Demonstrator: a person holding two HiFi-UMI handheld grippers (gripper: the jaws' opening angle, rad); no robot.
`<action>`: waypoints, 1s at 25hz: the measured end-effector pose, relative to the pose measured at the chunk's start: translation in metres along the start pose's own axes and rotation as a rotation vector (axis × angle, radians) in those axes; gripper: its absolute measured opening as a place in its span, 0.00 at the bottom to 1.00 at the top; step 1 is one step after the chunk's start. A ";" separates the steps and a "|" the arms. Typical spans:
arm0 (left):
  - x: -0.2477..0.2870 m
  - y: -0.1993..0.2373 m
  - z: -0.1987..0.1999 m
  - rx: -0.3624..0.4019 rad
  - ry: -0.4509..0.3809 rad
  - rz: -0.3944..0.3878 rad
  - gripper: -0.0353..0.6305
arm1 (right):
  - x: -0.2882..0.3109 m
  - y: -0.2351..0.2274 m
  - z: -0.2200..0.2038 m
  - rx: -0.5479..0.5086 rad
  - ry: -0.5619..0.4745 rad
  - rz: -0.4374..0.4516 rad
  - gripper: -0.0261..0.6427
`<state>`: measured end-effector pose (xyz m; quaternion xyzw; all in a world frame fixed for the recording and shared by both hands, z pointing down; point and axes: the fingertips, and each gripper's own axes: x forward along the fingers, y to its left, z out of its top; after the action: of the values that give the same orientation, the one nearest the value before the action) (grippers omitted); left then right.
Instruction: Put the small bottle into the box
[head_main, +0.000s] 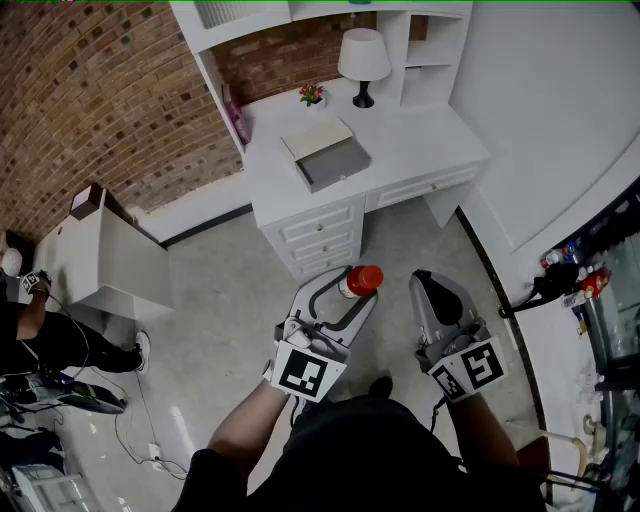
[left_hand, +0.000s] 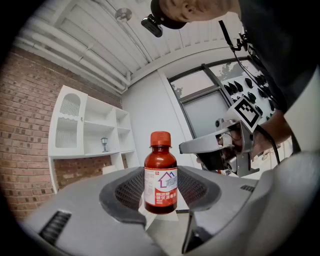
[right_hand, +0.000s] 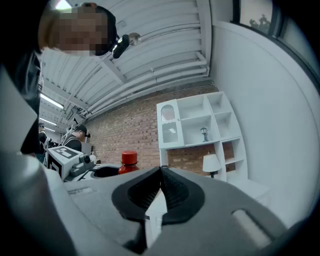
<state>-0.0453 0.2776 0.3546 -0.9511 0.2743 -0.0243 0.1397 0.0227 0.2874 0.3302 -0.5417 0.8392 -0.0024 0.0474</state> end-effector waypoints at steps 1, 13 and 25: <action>0.003 -0.004 0.000 -0.002 0.002 0.005 0.35 | -0.003 -0.003 0.000 -0.003 0.001 0.004 0.04; 0.029 -0.034 -0.009 -0.090 0.034 0.082 0.35 | -0.032 -0.042 -0.006 0.055 -0.011 0.041 0.04; 0.029 0.009 -0.035 -0.209 0.090 0.227 0.35 | -0.005 -0.057 -0.024 0.137 0.008 0.117 0.11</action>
<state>-0.0290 0.2463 0.3848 -0.9213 0.3870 -0.0224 0.0294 0.0747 0.2672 0.3579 -0.4874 0.8674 -0.0593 0.0809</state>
